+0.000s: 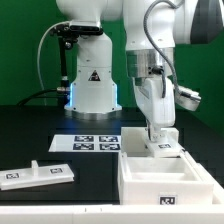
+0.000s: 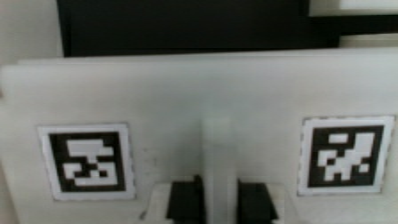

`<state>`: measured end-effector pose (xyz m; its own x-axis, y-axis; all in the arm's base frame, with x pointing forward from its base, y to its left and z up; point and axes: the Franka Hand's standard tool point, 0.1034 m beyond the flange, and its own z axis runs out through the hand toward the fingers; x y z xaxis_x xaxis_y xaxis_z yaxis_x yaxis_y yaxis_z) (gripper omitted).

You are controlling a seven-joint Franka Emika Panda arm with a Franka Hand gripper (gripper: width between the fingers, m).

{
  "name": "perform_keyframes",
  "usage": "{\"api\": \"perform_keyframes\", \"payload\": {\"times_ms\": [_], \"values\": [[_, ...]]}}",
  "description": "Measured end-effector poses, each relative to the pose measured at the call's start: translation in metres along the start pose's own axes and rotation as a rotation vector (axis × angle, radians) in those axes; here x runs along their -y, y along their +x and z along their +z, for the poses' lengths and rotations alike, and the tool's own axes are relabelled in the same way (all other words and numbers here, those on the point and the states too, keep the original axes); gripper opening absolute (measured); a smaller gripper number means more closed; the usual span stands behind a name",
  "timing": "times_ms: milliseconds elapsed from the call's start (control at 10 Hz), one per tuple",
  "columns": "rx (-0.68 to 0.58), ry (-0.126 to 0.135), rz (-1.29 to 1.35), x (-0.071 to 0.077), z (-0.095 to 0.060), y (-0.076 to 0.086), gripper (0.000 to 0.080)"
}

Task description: Assemble cabinet

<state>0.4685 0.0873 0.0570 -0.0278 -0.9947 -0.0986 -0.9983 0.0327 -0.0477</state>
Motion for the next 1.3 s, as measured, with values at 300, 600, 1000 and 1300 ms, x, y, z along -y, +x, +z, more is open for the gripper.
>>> {"api": "perform_keyframes", "payload": {"times_ms": [300,600,1000,1300], "values": [[-0.003,0.005,-0.004,-0.0002,0.0000,-0.0002,0.0064],[0.000,0.000,-0.001,-0.0002,-0.0004,0.0001,0.0065],[0.018,-0.024,0.020,0.0006,-0.0016,0.0065,0.0065],[0.030,-0.041,0.038,-0.0004,-0.0022,-0.0019,0.0065]]}}
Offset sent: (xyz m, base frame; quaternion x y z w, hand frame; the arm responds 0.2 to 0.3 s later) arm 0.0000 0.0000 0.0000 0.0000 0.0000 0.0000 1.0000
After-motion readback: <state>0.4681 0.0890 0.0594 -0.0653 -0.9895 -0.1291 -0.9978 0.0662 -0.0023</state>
